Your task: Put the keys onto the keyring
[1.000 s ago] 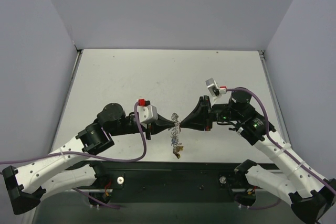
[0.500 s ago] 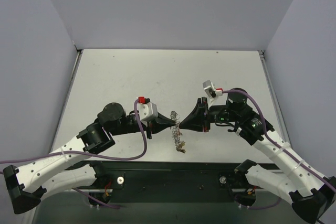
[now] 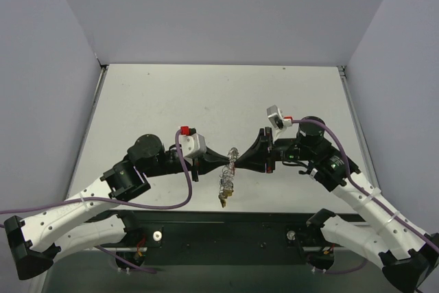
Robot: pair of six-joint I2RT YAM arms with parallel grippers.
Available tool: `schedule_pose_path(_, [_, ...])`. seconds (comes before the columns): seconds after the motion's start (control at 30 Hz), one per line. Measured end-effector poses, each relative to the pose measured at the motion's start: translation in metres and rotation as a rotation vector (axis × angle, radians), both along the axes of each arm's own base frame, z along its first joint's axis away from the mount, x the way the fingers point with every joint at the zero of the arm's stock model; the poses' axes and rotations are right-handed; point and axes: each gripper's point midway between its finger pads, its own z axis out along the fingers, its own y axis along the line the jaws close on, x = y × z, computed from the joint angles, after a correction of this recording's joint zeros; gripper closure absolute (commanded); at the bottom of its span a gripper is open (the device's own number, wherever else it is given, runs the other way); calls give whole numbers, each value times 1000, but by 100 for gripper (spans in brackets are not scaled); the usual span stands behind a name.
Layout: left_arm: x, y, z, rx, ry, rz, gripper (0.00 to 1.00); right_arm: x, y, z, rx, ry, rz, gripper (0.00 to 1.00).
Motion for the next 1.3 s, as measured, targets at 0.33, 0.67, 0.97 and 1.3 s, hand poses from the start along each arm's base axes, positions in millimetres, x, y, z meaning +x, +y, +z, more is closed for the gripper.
schedule_pose_path(0.33, [-1,1,2,-8,1,0,100,1,-2,-2,-9,3,-19,100])
schedule_pose_path(0.67, [-5,4,16,-57,-9,-8,100,5,-3,-4,-18,6,-43,100])
schedule_pose_path(0.97, [5,5,13,-55,10,52,100,0,-6,4,0,-27,-42,100])
schedule_pose_path(1.3, [15,4,6,-43,58,108,100,0,-7,12,7,-62,-41,100])
